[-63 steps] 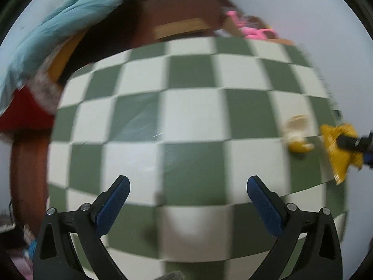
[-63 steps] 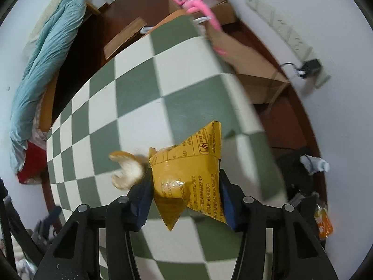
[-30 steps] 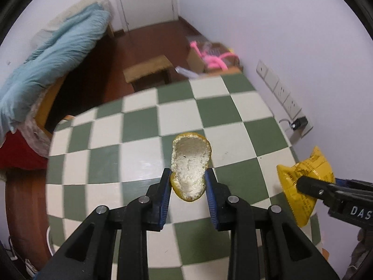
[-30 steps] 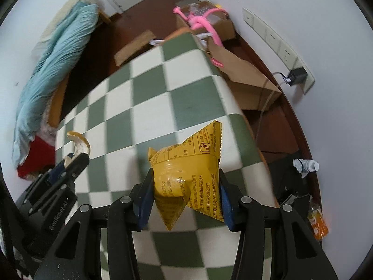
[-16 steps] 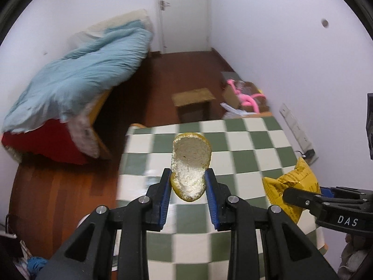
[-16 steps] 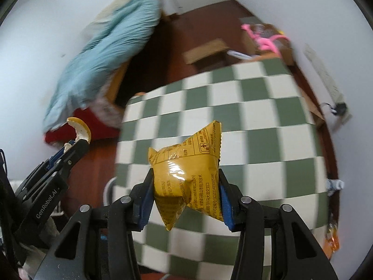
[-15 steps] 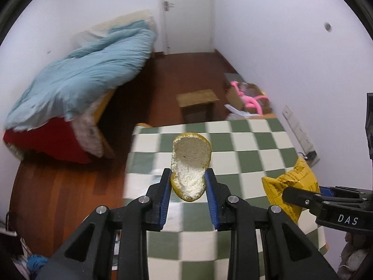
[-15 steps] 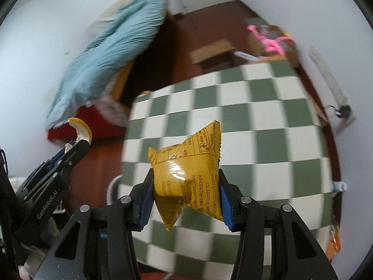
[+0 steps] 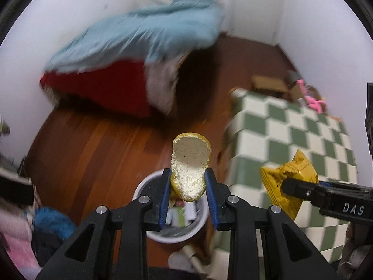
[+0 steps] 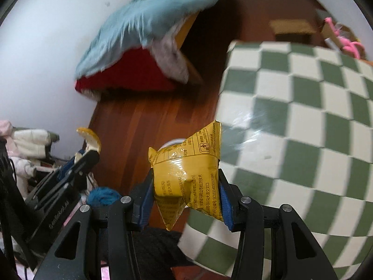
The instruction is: Collect trash
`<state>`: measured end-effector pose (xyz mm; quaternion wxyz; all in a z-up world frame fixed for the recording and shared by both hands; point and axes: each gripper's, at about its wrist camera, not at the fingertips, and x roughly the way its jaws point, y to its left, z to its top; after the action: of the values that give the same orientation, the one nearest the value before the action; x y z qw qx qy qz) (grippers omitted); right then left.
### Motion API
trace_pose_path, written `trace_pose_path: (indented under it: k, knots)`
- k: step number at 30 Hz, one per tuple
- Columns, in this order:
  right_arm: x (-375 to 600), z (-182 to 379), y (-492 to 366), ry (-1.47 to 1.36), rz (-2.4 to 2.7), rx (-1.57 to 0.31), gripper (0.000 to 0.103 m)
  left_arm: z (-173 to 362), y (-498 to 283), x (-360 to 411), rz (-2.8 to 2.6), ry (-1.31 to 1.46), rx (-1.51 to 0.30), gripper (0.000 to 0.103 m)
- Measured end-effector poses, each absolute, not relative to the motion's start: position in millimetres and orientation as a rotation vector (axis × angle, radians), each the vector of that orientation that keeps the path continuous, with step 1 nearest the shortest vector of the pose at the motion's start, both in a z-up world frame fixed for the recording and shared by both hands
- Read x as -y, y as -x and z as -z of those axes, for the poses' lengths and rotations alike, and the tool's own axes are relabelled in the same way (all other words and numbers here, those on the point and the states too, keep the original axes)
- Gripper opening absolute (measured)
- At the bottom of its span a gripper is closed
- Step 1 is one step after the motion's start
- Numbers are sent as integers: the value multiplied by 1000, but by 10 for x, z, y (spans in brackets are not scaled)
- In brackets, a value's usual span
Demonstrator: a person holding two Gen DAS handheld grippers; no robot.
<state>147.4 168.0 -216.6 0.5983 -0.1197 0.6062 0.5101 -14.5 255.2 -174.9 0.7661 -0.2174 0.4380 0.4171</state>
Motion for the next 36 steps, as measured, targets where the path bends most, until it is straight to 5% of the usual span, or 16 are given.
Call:
trace_pose_path:
  k: [17, 19, 21, 24, 28, 36]
  knots:
    - [-3042, 3788, -609, 662, -1091, -1546, 52, 3324, 961, -3356, -965, 811, -1139, 30]
    - [-3102, 3824, -565, 685, -1094, -1541, 54, 3321, 1015, -3389, -973, 826, -1128, 43]
    - [-3154, 3847, -534, 713, -1102, -1526, 57, 3273, 1067, -3408, -983, 836, -1112, 73]
    - [-3094, 3763, -597, 702, -1107, -1522, 76, 3190, 1170, -3456, -1009, 851, -1094, 92]
    - [-3007, 3551, -623, 704, -1119, -1482, 97, 3014, 1313, -3444, -1054, 839, -1073, 95]
    - [-2552, 2988, -562, 760, -1110, -1349, 103, 2549, 1439, -3118, -1073, 773, -1048, 96]
